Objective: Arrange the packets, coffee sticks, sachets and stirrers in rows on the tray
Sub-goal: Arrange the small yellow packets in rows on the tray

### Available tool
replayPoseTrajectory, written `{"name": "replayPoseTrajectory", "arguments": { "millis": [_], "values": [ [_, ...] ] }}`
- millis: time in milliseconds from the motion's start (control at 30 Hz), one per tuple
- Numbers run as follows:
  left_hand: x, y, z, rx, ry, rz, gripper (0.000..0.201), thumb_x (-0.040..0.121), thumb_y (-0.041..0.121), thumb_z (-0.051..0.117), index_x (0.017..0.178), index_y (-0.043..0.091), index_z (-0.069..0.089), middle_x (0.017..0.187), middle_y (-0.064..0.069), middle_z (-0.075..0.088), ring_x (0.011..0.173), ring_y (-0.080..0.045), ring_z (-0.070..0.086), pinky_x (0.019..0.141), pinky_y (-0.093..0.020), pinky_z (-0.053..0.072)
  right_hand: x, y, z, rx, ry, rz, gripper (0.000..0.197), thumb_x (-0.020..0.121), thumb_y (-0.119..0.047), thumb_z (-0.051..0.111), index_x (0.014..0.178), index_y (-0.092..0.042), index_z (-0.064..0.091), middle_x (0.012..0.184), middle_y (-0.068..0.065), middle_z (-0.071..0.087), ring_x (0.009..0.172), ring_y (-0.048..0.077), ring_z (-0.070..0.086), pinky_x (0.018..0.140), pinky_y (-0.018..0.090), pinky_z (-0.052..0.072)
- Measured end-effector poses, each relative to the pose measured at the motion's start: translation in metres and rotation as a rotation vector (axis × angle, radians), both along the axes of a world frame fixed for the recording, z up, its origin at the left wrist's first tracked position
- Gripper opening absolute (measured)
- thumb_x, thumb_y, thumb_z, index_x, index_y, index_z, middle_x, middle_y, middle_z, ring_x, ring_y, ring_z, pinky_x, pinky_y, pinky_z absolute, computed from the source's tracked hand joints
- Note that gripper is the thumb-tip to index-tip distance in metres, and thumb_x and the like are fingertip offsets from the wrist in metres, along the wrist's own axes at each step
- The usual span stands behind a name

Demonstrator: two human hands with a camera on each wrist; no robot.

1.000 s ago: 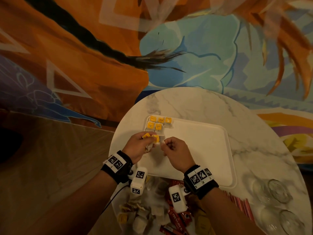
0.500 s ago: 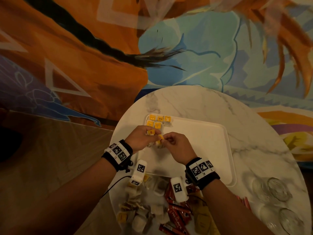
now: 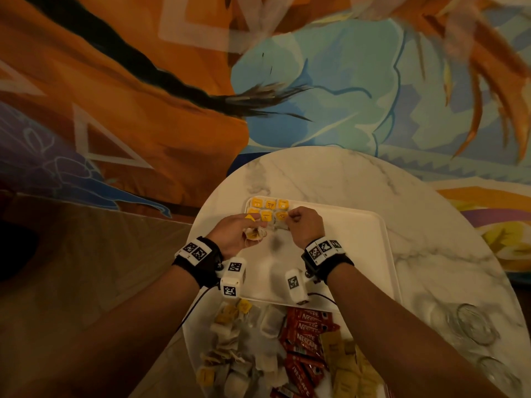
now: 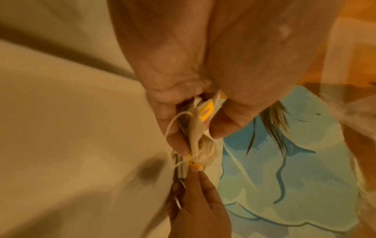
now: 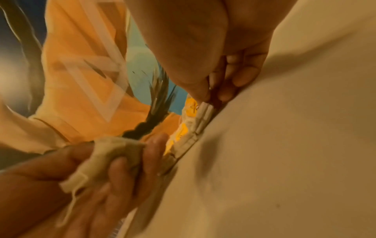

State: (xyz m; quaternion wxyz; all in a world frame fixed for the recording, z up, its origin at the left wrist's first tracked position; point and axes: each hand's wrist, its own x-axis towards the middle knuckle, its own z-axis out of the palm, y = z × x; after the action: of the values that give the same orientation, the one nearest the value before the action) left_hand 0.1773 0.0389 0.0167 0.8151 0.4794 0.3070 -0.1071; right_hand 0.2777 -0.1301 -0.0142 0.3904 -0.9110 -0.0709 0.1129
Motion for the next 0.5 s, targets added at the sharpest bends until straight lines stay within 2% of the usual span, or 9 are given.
{"name": "replayPoseTrajectory", "arguments": {
  "millis": [100,167,233,300,400,433,500],
  "values": [
    [-0.002,0.003,-0.003,-0.026,-0.026,-0.056,0.053,0.088,-0.018,0.041,0.13,0.011,0.055,0.115,-0.014,0.068,0.106,-0.03,0.063,0.089,-0.04,0.051,0.003,0.003,-0.002,-0.028,-0.004,-0.015,0.015,0.09,-0.023,0.068,0.102,-0.015,0.072,0.097,0.005,0.075,0.093,0.022,0.068,0.076,0.021,0.044],
    [-0.004,0.004,-0.005,-0.006,-0.051,-0.117,0.067,0.084,-0.026,0.038,0.134,0.016,0.053,0.118,-0.014,0.066,0.112,-0.032,0.061,0.1,-0.045,0.047,0.004,0.003,-0.003,-0.04,0.009,-0.018,0.013,0.089,-0.023,0.067,0.101,-0.018,0.068,0.092,0.003,0.073,0.092,0.023,0.068,0.078,0.025,0.048],
    [-0.005,0.006,-0.006,0.021,-0.065,-0.146,0.07,0.083,-0.029,0.041,0.134,0.017,0.054,0.12,-0.013,0.067,0.115,-0.031,0.062,0.105,-0.048,0.045,0.004,0.003,-0.003,-0.025,0.012,-0.028,0.013,0.088,-0.024,0.068,0.098,-0.019,0.061,0.084,-0.001,0.067,0.089,0.024,0.067,0.079,0.03,0.052],
    [-0.006,0.007,-0.007,0.029,-0.069,-0.142,0.066,0.085,-0.028,0.044,0.132,0.017,0.054,0.123,-0.012,0.067,0.117,-0.029,0.062,0.104,-0.048,0.046,0.002,0.002,0.0,0.004,-0.019,-0.033,0.016,0.088,-0.025,0.07,0.096,-0.02,0.056,0.083,-0.002,0.063,0.085,0.022,0.065,0.078,0.032,0.052],
    [-0.007,0.008,-0.011,0.026,-0.086,-0.144,0.059,0.088,-0.023,0.052,0.135,0.013,0.054,0.129,-0.014,0.067,0.122,-0.03,0.062,0.099,-0.045,0.053,-0.009,0.0,0.009,0.121,-0.094,0.014,0.011,0.09,-0.026,0.07,0.09,-0.018,0.062,0.084,-0.005,0.065,0.077,0.012,0.06,0.073,0.025,0.047],
    [-0.007,0.008,-0.012,0.035,-0.092,-0.152,0.058,0.089,-0.02,0.054,0.137,0.012,0.053,0.129,-0.014,0.067,0.121,-0.03,0.064,0.097,-0.045,0.055,-0.014,0.0,0.012,0.193,-0.079,0.053,0.009,0.09,-0.026,0.069,0.087,-0.018,0.066,0.082,-0.007,0.067,0.075,0.009,0.061,0.072,0.024,0.048],
    [-0.008,0.007,-0.012,0.049,-0.111,-0.168,0.055,0.089,-0.016,0.059,0.136,0.011,0.054,0.127,-0.013,0.068,0.116,-0.03,0.067,0.094,-0.044,0.057,-0.024,0.001,0.016,0.316,0.011,0.163,0.008,0.091,-0.025,0.068,0.086,-0.02,0.073,0.081,-0.008,0.072,0.074,0.008,0.064,0.073,0.03,0.054]
  ]
}}
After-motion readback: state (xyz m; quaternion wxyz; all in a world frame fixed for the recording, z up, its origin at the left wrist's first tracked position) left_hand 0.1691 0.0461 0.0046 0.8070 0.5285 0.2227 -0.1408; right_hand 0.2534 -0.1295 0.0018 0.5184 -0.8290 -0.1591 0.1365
